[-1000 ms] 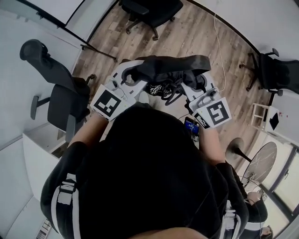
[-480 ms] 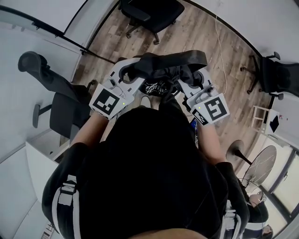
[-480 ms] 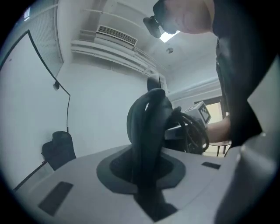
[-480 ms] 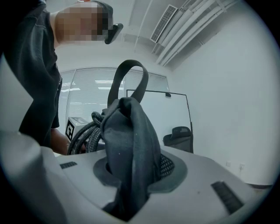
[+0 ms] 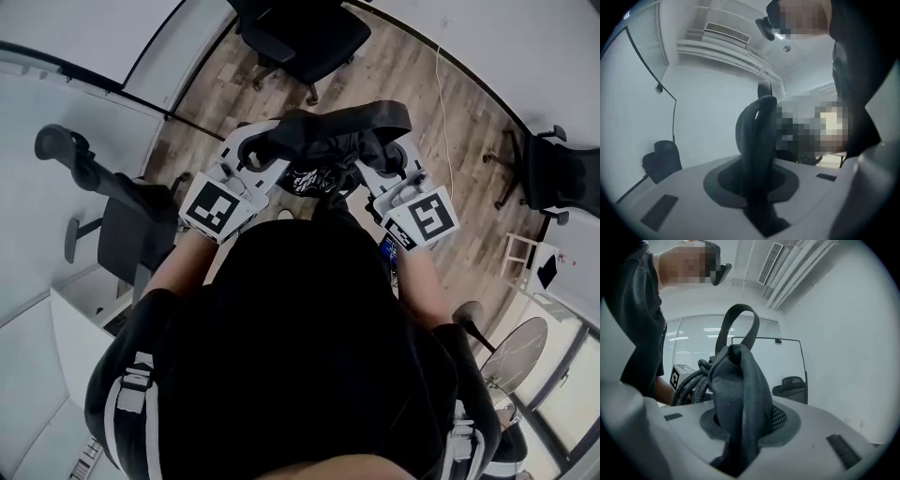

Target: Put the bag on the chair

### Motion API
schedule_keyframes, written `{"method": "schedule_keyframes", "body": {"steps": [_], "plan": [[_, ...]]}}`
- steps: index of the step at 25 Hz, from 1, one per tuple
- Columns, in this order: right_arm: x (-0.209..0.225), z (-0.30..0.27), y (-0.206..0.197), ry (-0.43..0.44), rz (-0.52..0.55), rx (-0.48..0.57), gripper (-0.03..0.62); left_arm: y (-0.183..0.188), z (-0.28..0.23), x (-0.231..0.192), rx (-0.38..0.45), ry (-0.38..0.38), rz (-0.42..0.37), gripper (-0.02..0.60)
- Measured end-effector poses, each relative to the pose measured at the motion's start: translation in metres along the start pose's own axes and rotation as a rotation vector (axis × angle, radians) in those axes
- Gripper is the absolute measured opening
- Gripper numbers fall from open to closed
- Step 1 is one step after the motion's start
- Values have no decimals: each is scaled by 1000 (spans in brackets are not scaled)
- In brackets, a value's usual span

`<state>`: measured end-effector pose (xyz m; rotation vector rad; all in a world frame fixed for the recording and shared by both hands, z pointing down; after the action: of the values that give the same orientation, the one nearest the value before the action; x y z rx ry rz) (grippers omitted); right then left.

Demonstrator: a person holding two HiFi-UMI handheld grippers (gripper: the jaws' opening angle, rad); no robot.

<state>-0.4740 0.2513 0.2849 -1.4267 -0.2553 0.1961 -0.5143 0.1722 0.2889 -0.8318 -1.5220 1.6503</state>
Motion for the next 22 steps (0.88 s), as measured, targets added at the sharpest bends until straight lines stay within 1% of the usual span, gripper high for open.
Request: {"method": "schedule_keyframes", "body": {"steps": [15,18,22], "plan": [[192,25,24,76,3,17,112,-10,-191,-15,-46,73,-22,69],[222,33,27,85,-3,26,112,-13,-222,-14,-62,80,-40,69],[252,40,28,96,-16,37,112,-14,-252,-13,-70,96,-42,69]]}}
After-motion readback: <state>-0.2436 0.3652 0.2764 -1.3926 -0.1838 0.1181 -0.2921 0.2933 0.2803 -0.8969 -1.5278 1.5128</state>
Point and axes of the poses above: the fingertips, and each gripper's own axes: z backward along the fingers, x to its right, y out of its top, the point moved 1 cm from there along z, backward along the fingers, and after that the axes turned 14 degrees about x, right-handed, at the moved point
